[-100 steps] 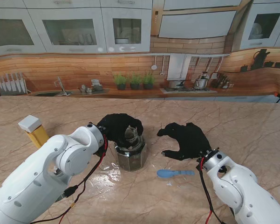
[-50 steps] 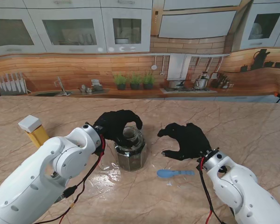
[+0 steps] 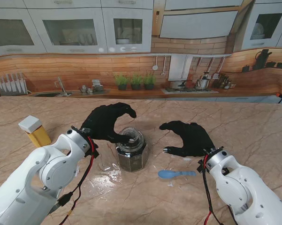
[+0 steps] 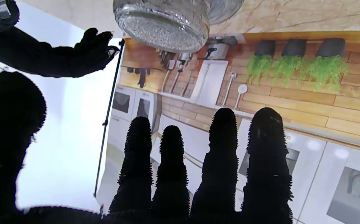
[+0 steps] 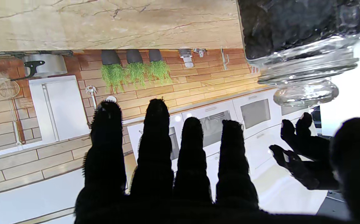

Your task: Portion coffee beans from the glass jar into the coffee jar

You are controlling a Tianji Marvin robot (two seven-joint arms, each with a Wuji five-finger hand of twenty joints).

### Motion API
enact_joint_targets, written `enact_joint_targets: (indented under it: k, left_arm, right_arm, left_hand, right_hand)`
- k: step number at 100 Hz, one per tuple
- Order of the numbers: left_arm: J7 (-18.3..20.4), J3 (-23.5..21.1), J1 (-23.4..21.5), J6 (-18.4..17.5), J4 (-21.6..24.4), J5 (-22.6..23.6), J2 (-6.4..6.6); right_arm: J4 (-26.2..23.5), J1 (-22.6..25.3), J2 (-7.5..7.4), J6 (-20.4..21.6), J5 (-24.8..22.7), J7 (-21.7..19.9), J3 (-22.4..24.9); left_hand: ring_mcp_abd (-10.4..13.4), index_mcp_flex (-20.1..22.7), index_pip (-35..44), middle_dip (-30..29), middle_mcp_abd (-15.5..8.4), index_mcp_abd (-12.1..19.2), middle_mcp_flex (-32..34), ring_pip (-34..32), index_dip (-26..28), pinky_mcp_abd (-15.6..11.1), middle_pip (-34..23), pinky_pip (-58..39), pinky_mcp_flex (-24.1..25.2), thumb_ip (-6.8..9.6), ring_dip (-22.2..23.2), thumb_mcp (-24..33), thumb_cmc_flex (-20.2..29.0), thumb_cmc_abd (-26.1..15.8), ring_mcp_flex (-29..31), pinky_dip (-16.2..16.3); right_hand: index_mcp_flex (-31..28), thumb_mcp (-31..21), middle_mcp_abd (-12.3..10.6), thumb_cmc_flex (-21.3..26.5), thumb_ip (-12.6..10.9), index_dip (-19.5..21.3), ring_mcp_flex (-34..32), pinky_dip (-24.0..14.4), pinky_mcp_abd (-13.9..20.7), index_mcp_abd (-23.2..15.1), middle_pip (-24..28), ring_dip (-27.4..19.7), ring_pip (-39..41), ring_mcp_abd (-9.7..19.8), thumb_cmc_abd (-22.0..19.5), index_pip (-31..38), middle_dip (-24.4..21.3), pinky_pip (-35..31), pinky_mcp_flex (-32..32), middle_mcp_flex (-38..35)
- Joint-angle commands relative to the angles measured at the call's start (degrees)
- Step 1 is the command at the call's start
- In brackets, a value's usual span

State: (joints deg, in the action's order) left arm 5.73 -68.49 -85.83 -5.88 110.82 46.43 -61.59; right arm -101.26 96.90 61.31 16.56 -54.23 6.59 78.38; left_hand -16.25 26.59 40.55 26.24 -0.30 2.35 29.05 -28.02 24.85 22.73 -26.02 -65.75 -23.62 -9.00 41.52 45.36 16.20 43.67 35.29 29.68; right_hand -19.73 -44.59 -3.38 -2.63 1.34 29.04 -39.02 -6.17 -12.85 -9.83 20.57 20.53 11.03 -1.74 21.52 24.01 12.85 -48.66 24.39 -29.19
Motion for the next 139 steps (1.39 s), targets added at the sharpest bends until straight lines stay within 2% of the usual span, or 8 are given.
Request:
enact_joint_targets:
  k: [1, 8, 14, 41, 62, 75, 101, 139]
  left_arm:
    - [-1.0, -0.6, -1.6, -0.1, 0.8, -0.6, -0.28]
    - [-1.3, -2.0, -3.2, -0.4, 1.3, -2.3, -0.39]
    - [-1.8, -3.3, -4.4, -0.9, 1.3, -3.8, -0.54]
    - [-5.0, -8.7, -10.2, -2.2, 2.1, -5.9, -1.14]
    - [-4.9, -11.4, -12.6, -3.7, 2.6, -6.6, -1.13]
    - [-5.3, -12.1, -13.6, -4.0, 2.6, -7.1, -1.23]
    - [-8.1, -11.9, -14.8, -4.7, 0.7, -7.2, -1.64]
    - [-9.5, -10.4, -14.3, -4.1, -1.0, -7.7, -1.90]
  right_arm:
    - [-1.2, 0.2, 0.50, -1.1, 0.6, -0.3, -0.3]
    - [-1.8, 0.1, 0.69, -2.4, 2.8, -1.4, -0.7]
    - [-2.3, 0.0, 0.82, -3.3, 3.8, -1.8, -1.0]
    - [-2.3, -1.6, 1.59, -6.9, 8.2, -1.0, -4.3]
    - [-1.8, -3.7, 2.27, -9.1, 10.9, 0.4, -7.2]
    - [-1.0, -5.0, 2.53, -10.1, 12.0, 0.9, -8.8]
    - [0.0, -6.2, 2.63, -10.8, 12.8, 0.7, -10.6]
    - [0.3, -6.0, 2.75, -11.1, 12.7, 1.4, -11.4]
  left_hand:
    - [0.9, -2.1, -2.8, -1.8, 0.2, -2.7, -2.8, 2.7, -1.3, 0.0, 3.2, 3.6, 3.6, 2.27, -2.8, -1.8, 1.2, -2.1, -3.0, -0.1]
    - [0.9, -2.8, -5.5, -4.0, 0.6, -3.7, -3.5, 5.4, -2.7, -2.6, 4.5, 7.8, 6.5, 2.68, -6.4, -2.3, 1.9, -2.9, -5.2, -1.3]
    - [0.8, -3.1, -8.0, -5.6, 1.5, -4.8, -3.9, 6.5, -4.0, -3.5, 5.1, 9.9, 7.6, 2.86, -8.5, -2.8, 2.5, -3.4, -6.7, -2.1]
    - [1.4, -2.1, -11.8, -9.5, 3.0, -6.8, -4.6, 10.1, -6.0, -5.4, 6.0, 17.2, 12.1, 3.39, -15.3, -4.5, 3.4, -4.5, -11.7, -5.2]
    - [2.8, -2.0, -15.5, -11.3, 4.6, -8.9, -6.1, 11.5, -7.9, -7.2, 8.8, 21.6, 15.4, 3.34, -20.5, -4.7, 3.1, -4.8, -15.9, -7.1]
    - [2.6, -1.1, -17.0, -11.5, 4.9, -9.3, -6.1, 10.6, -8.7, -7.4, 9.0, 22.2, 15.9, 3.50, -21.7, -5.0, 3.4, -5.3, -16.8, -7.3]
    - [2.1, -2.1, -16.8, -11.4, 3.5, -7.6, -5.9, 10.0, -8.5, -6.4, 8.8, 22.3, 16.3, 3.83, -22.1, -5.8, 3.9, -6.3, -16.7, -7.3]
    - [2.1, -2.1, -15.7, -11.1, 3.3, -7.7, -5.2, 9.8, -8.0, -6.2, 8.2, 22.0, 16.2, 4.20, -21.9, -6.2, 4.3, -6.8, -16.0, -7.2]
  right_hand:
    - [2.5, -1.1, 1.4, -2.9, 0.3, -1.5, 2.4, 1.3, 0.4, 1.9, -3.0, -1.7, -1.0, -1.1, 1.0, -1.7, -1.2, 2.9, -1.9, 1.9]
    - [3.6, -0.9, 2.7, -3.3, 0.4, -2.4, 4.5, 2.1, 0.6, 3.1, -4.4, -2.9, -1.2, -1.6, 0.6, -2.5, -1.8, 4.6, -3.2, 2.9]
    - [2.8, -0.9, 3.4, -3.3, 0.4, -2.4, 5.5, 2.3, 0.9, 4.3, -4.6, -3.2, -1.1, -1.6, 0.4, -2.1, -1.8, 5.2, -3.9, 2.9]
    - [3.6, -0.6, 6.3, -3.4, 0.2, -3.6, 9.1, 3.5, 2.6, 7.2, -5.9, -5.2, -0.5, -1.1, -0.1, -3.6, -2.5, 8.0, -5.4, 3.7]
    - [4.4, -0.5, 7.3, -3.7, 0.1, -5.0, 13.4, 6.0, 5.5, 9.6, -9.1, -8.6, 0.1, -0.4, -0.6, -4.8, -4.0, 12.9, -6.3, 4.4]
    - [3.9, -0.4, 7.1, -3.5, 0.0, -5.1, 13.5, 6.5, 5.6, 9.7, -10.3, -8.9, 1.3, -0.2, -0.6, -4.3, -4.6, 14.1, -5.5, 3.2]
    - [3.8, -0.4, 6.5, -3.3, 0.0, -5.2, 13.1, 6.3, 5.1, 9.1, -11.7, -9.0, 1.9, -0.4, -0.6, -4.0, -5.3, 14.0, -5.1, 2.3]
    - [3.6, -0.4, 6.1, -3.2, -0.1, -5.0, 12.3, 6.0, 5.0, 9.0, -10.6, -8.9, 1.8, -0.3, -0.5, -3.6, -4.6, 13.0, -5.0, 2.6]
